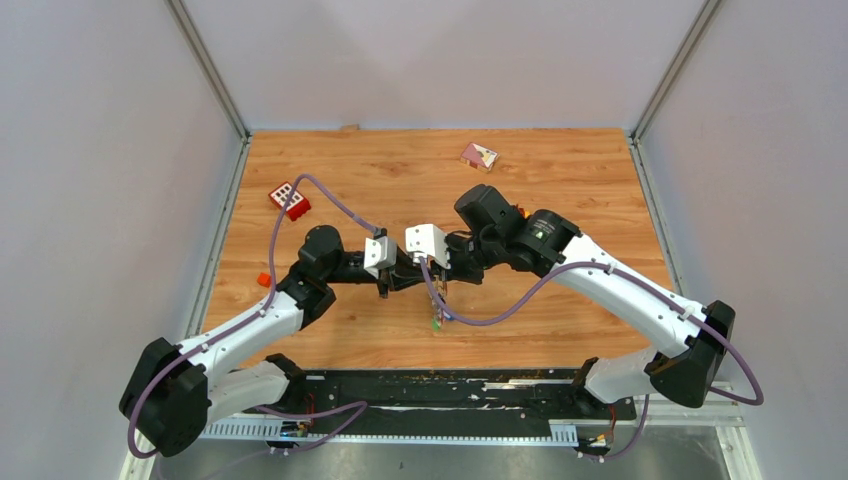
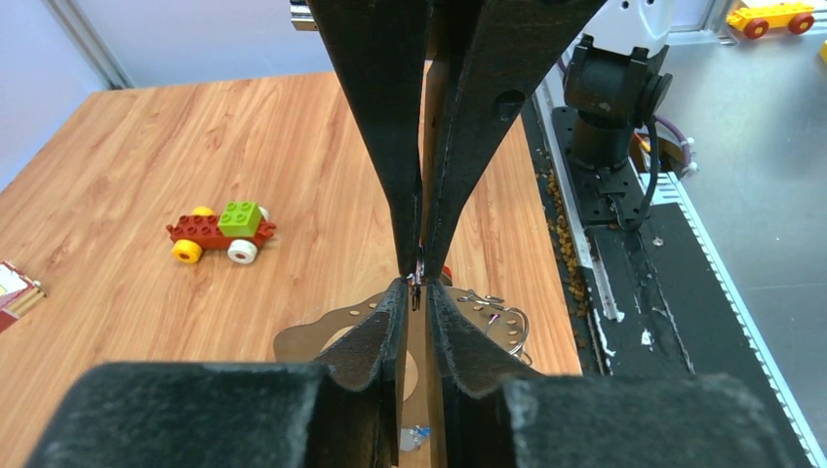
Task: Put the keys on the keyring
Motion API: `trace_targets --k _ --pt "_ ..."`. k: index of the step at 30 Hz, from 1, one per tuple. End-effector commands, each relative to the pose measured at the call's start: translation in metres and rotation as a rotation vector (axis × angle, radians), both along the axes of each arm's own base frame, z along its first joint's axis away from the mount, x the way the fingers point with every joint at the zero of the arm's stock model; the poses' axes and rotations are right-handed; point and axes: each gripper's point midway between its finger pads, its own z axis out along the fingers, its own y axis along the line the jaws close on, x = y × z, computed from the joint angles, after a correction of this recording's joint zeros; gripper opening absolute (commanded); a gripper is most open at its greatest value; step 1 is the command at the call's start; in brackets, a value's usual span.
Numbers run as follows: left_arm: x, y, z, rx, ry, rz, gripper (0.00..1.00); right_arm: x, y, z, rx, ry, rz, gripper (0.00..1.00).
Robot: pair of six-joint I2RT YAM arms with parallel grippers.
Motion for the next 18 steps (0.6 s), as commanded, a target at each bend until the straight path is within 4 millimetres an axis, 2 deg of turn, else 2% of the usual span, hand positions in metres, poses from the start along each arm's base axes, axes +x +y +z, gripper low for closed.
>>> trace_targets --k 1,3,5,8,15,18 --pt "-0.001 -0.003 0.016 -0.028 -0.049 -0.022 0.16 0.004 0.013 0.025 0.080 -0.045 0.005 0.00" --pt "-0.001 -0.003 0.016 -0.029 -0.050 -0.023 0.11 0.004 0.013 0.025 0.080 -0.043 0.005 0.00" --pt "-0.001 -0.003 0.016 -0.032 -0.047 -0.021 0.02 0.004 0.014 0.025 0.082 -0.041 0.007 0.00" --pt "-0.002 -0.003 0.019 -0.047 -0.039 -0.012 0.00 0.004 0.014 0.025 0.088 -0.042 0.003 0.02" --pt "-0.009 0.003 0.035 -0.158 -0.055 -0.011 0.00 0.005 0.007 0.024 0.128 -0.067 -0.023 0.33" --pt "-0.011 0.005 0.041 -0.195 -0.055 -0.014 0.00 0.003 0.003 0.023 0.159 -0.057 -0.022 0.37"
